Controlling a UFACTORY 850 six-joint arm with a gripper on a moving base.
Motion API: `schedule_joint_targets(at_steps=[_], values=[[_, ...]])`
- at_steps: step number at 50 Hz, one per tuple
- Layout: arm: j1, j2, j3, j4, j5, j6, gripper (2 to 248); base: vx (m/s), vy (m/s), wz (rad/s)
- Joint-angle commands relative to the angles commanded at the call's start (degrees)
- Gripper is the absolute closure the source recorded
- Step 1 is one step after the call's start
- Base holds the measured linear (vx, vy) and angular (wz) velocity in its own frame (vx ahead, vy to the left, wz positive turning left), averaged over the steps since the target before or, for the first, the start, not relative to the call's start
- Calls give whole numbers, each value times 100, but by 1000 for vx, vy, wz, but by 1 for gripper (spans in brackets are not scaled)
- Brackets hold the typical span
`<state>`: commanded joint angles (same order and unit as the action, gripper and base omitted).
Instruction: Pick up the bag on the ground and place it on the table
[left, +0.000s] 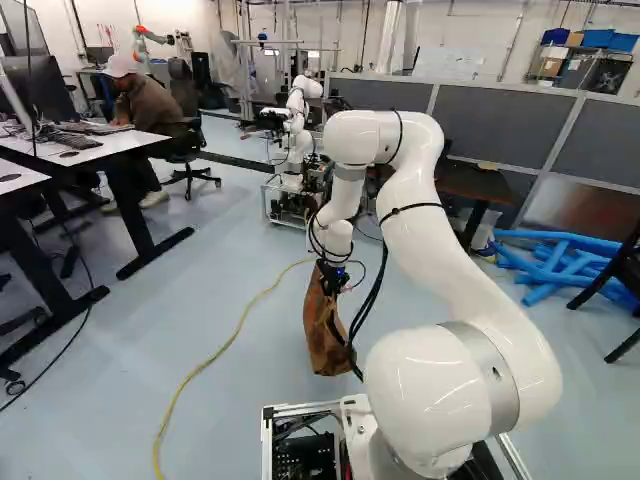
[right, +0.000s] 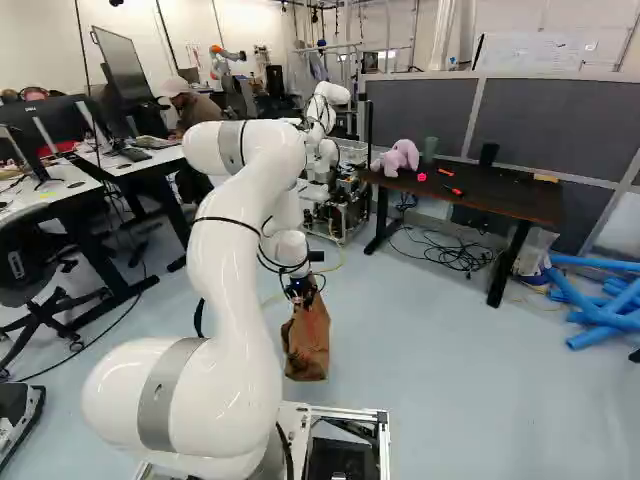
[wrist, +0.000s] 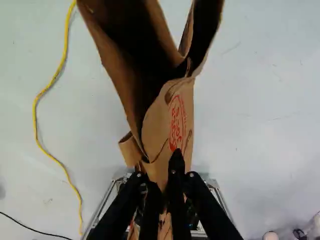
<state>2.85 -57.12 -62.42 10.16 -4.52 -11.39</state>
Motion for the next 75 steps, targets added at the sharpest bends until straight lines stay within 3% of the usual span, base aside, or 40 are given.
schedule_joint_targets(at_steps=[75], values=[[135,2055,1731,0,-38,0,229,0,0,0]])
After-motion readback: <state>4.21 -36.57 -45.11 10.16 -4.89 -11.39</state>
